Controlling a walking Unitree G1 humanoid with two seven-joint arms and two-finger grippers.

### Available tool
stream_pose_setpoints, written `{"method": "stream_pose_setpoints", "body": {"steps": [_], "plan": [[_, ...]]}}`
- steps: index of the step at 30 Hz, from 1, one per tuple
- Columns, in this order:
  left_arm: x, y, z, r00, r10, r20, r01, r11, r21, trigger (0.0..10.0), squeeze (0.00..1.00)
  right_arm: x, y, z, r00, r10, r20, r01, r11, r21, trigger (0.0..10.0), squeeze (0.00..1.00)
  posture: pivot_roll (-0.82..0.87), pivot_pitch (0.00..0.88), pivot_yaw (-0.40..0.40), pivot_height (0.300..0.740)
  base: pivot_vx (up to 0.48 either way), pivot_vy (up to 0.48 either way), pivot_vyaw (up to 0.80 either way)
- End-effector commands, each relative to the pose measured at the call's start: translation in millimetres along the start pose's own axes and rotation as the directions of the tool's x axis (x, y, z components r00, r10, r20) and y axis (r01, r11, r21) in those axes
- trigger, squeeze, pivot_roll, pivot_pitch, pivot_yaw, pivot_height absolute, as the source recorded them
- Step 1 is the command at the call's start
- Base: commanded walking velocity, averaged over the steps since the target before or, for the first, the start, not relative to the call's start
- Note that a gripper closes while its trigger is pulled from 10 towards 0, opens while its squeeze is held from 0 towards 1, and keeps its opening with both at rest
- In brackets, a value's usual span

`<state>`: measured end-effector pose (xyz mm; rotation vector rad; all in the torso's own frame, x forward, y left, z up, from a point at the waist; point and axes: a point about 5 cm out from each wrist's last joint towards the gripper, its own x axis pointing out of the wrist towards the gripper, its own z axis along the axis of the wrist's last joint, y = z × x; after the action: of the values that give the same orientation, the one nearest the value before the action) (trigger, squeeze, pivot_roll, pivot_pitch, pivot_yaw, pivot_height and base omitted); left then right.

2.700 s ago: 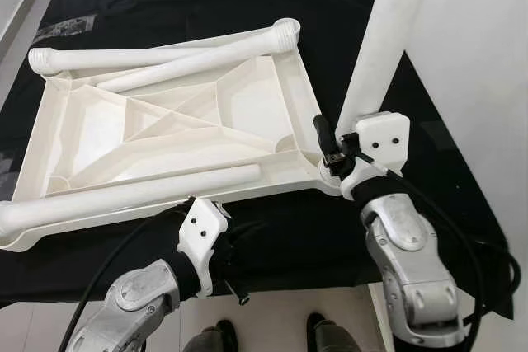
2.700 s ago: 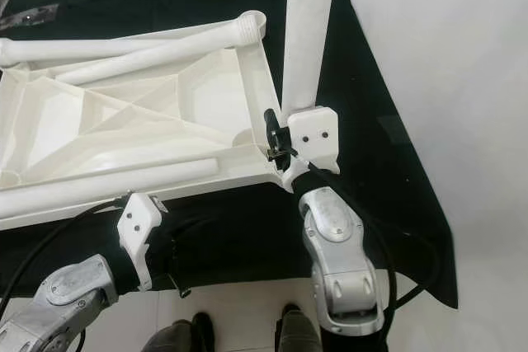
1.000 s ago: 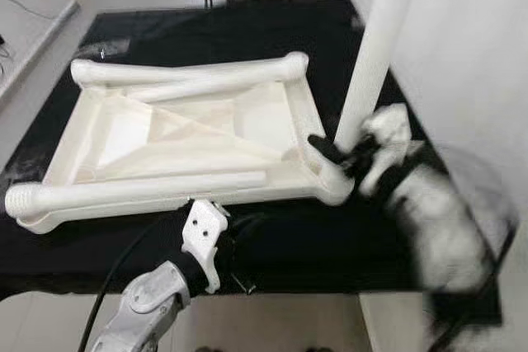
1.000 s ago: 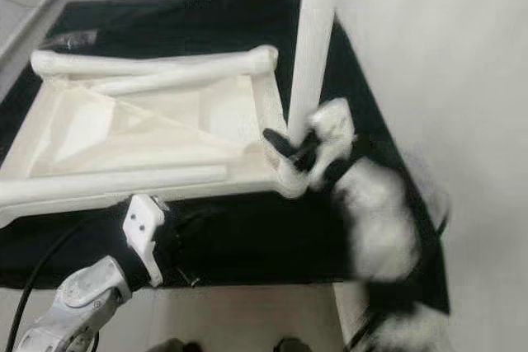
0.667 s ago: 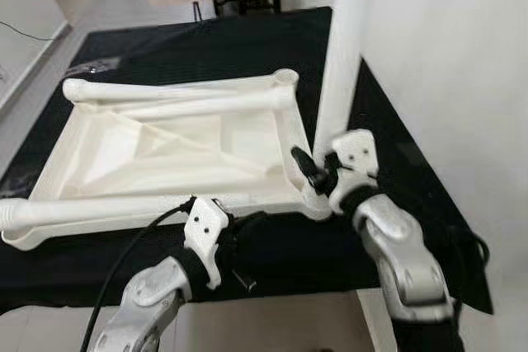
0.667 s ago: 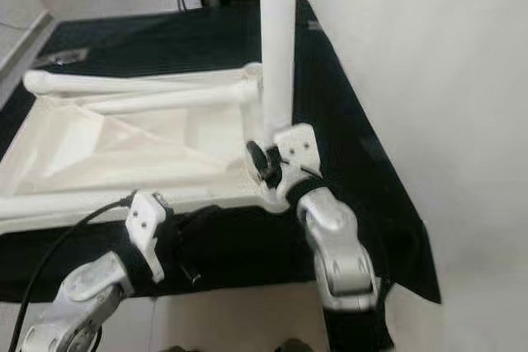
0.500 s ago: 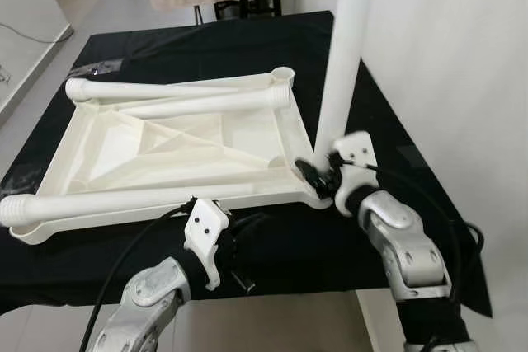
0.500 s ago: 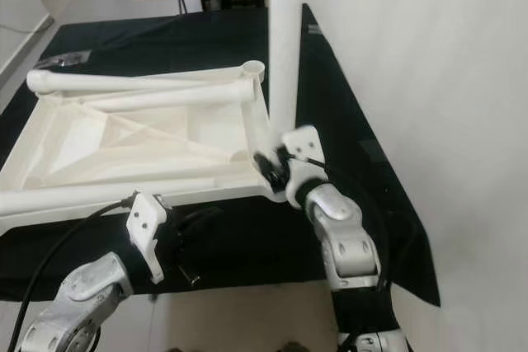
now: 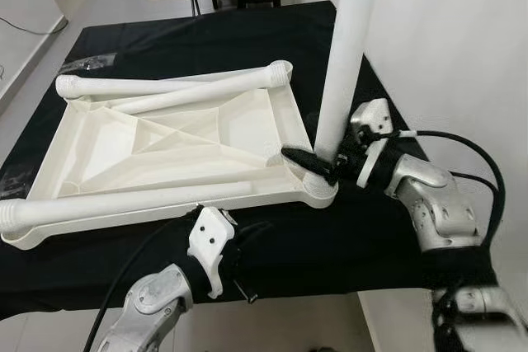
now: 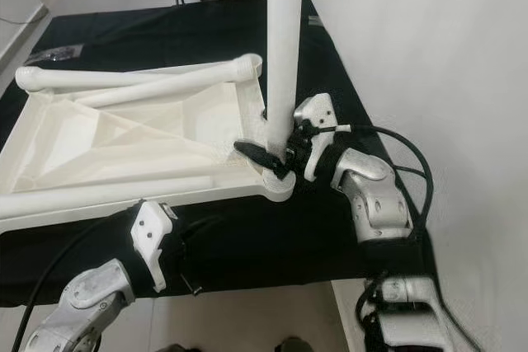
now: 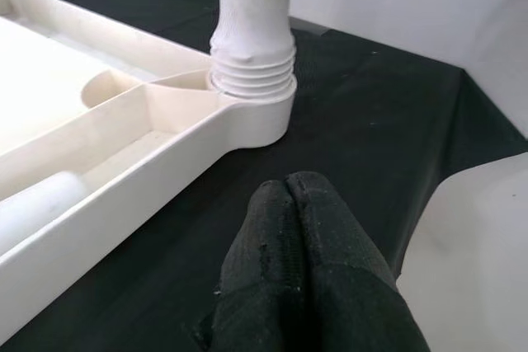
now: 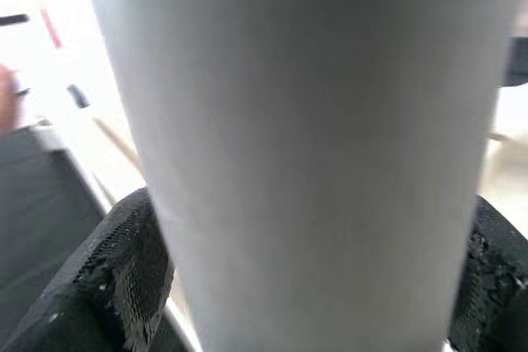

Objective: Building children table

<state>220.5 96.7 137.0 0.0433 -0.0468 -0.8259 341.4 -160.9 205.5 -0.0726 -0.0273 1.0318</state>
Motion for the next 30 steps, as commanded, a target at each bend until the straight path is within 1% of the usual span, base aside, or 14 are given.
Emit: {"method": "stream_pose_setpoints", "body": {"steps": [1,3,4,13,17,19,21,22,24,25,26,27,28,30], "plan": [[0.5,-1.8,-3.3,1.000,-0.008,-0.005,0.008,1.000,-0.010,10.0,0.00,9.6,-1.0,0.8,0.998,0.064,-0.001,-0.064,0.998,-0.005,4.5,0.00,0.03,0.126,0.009,0.740,0.000,0.000,0.00],[1.7,-1.5,-3.8,1.000,-0.006,-0.002,0.006,1.000,-0.019,10.0,0.00,11.1,-6.6,2.2,0.998,0.069,-0.007,-0.069,0.998,-0.003,4.5,0.00,0.03,0.126,0.009,0.740,0.000,0.000,0.00],[2.1,-1.7,-4.1,1.000,-0.007,-0.002,0.007,1.000,-0.019,10.0,0.00,11.4,-8.9,2.6,0.997,0.081,-0.010,-0.081,0.997,0.006,0.0,0.00,0.03,0.125,0.005,0.740,0.000,0.000,0.00],[3.5,-0.7,-6.3,1.000,-0.009,0.001,0.009,1.000,-0.024,10.0,0.00,8.4,-19.5,4.2,0.996,0.083,0.015,-0.083,0.996,0.024,0.0,0.00,0.01,0.124,0.001,0.740,0.000,0.000,0.00],[3.5,-0.3,-6.8,1.000,-0.005,0.003,0.005,1.000,-0.028,10.0,0.00,-3.3,-18.7,-9.5,0.998,-0.059,-0.031,0.058,0.998,-0.020,0.0,0.00,0.01,0.142,-0.006,0.740,0.000,0.000,0.00],[2.1,0.1,-6.8,1.000,0.001,0.003,-0.001,1.000,-0.029,10.0,0.00,-12.8,-6.1,-25.6,0.986,-0.147,-0.074,0.148,0.989,0.009,0.0,0.00,0.00,0.149,-0.005,0.740,0.000,0.000,0.00],[-0.1,0.8,-6.8,1.000,0.009,0.004,-0.009,0.999,-0.031,10.0,0.00,-11.5,8.5,-43.3,0.937,-0.304,-0.174,0.305,0.952,-0.019,0.0,0.00,-0.01,0.152,-0.001,0.740,0.000,0.000,0.00],[-0.9,1.7,-6.8,1.000,0.010,0.003,-0.010,0.999,-0.032,10.0,0.00,-8.8,12.5,-49.9,0.802,-0.568,-0.186,0.578,0.816,-0.002,0.0,0.00,-0.02,0.164,0.014,0.740,0.000,0.000,0.00],[-0.9,1.7,-6.8,1.000,0.010,0.003,-0.010,0.999,-0.032,10.0,0.00,-8.8,12.5,-49.9,0.802,-0.568,-0.186,0.578,0.816,-0.002,0.0,0.00,-0.02,0.164,0.014,0.740,0.000,0.000,0.00],[-1.0,2.3,-6.9,1.000,0.010,0.001,-0.010,0.999,-0.036,10.0,0.00,-7.1,31.1,-60.6,0.699,-0.674,-0.238,0.704,0.707,0.064,0.0,0.00,-0.02,0.164,0.014,0.740,0.000,0.000,0.00],[-0.9,2.4,-7.9,1.000,0.001,-0.002,-0.001,0.999,-0.039,10.0,0.00,8.7,55.5,-62.5,0.725,-0.650,-0.229,0.677,0.734,0.057,0.0,0.00,-0.04,0.152,0.030,0.740,0.000,0.000,0.00],[-0.9,2.4,-7.9,1.000,0.001,-0.002,-0.001,0.999,-0.039,10.0,0.00,8.7,55.5,-62.5,0.725,-0.650,-0.229,0.677,0.734,0.057,0.0,0.00,-0.04,0.152,0.030,0.740,0.000,0.000,0.00],[-0.8,2.4,-8.6,1.000,-0.006,-0.005,0.005,0.999,-0.042,10.0,0.00,20.8,72.7,-61.9,0.765,-0.608,-0.214,0.630,0.774,0.053,0.0,0.00,-0.04,0.152,0.030,0.740,0.000,0.000,0.00],[-0.8,2.4,-8.6,1.000,-0.006,-0.005,0.005,0.999,-0.042,10.0,0.00,20.8,72.7,-61.9,0.765,-0.608,-0.214,0.630,0.774,0.053,0.0,0.00,-0.04,0.152,0.030,0.740,0.000,0.000,0.00]]}}
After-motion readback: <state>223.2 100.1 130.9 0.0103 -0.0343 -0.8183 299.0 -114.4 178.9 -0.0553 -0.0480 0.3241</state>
